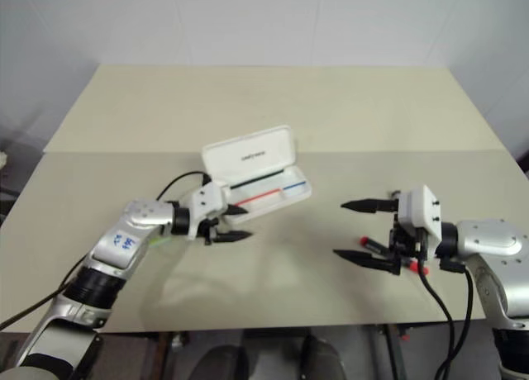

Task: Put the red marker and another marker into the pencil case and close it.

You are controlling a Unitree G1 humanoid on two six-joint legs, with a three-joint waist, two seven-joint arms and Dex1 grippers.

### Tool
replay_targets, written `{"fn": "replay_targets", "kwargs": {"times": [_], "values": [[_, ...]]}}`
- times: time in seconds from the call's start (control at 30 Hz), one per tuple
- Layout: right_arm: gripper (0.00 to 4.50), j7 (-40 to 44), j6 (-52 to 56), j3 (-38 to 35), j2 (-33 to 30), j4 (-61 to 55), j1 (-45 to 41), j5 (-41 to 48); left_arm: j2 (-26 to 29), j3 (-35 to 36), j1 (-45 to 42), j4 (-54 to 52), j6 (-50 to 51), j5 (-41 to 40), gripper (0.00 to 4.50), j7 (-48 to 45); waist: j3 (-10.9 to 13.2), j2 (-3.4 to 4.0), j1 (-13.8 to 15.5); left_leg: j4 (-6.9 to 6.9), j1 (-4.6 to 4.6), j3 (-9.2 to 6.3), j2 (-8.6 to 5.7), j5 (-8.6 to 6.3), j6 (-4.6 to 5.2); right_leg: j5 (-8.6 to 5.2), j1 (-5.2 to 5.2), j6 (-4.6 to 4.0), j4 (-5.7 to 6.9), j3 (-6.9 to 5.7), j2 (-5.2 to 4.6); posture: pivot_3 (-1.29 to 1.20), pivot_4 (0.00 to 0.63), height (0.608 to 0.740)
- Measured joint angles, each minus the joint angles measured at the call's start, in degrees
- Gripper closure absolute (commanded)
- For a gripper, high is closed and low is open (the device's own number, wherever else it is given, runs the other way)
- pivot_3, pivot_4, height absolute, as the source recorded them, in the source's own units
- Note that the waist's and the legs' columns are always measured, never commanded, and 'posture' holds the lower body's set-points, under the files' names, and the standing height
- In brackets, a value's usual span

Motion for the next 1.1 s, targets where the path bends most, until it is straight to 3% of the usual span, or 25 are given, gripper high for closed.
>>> {"fn": "replay_targets", "kwargs": {"times": [0.4, 0.57, 0.7, 1.1], "values": [[0.0, 0.42, 0.0, -1.32, -1.47, 1.05, -2.5, -0.24, 0.43, -2.73, -3.23, -1.49, 7.45, 3.84, 1.6, 0.05, -0.02, -0.02, -0.04, 0.01, 0.03, 0.0, 0.01, 0.01, 0.0, 0.0, 0.01, 0.0, 0.02, 0.01, 0.01, 0.0, 0.15, 0.74], [0.0, 0.52, 0.13, -1.31, -2.14, 1.74, -5.12, -0.28, 1.0, -4.85, -5.14, -1.55, 8.19, 5.92, 3.05, -0.57, -0.02, -0.02, -0.06, 0.01, 0.04, 0.01, 0.02, 0.01, 0.0, 0.0, 0.02, 0.0, 0.02, 0.01, 0.02, 0.0, 0.15, 0.74], [0.0, 0.52, 0.31, -1.31, -2.33, 1.81, -6.47, -0.28, 1.01, -5.15, -5.81, -1.45, 8.42, 6.56, 4.47, -0.82, -0.03, -0.03, -0.01, 0.01, 0.04, 0.0, 0.01, 0.01, 0.0, 0.0, 0.02, 0.0, 0.03, 0.01, 0.01, 0.0, 0.15, 0.74], [0.0, 0.51, 1.53, -1.27, -2.52, 1.79, -7.26, -0.26, -0.13, -5.91, -5.92, -3.62, 9.85, 6.94, 4.47, -3.24, -0.07, -0.01, 0.89, 0.06, 0.03, -0.01, -0.01, 0.01, 0.0, 0.0, 0.07, 0.0, 0.02, 0.0, -0.01, 0.0, 0.15, 0.74]]}}
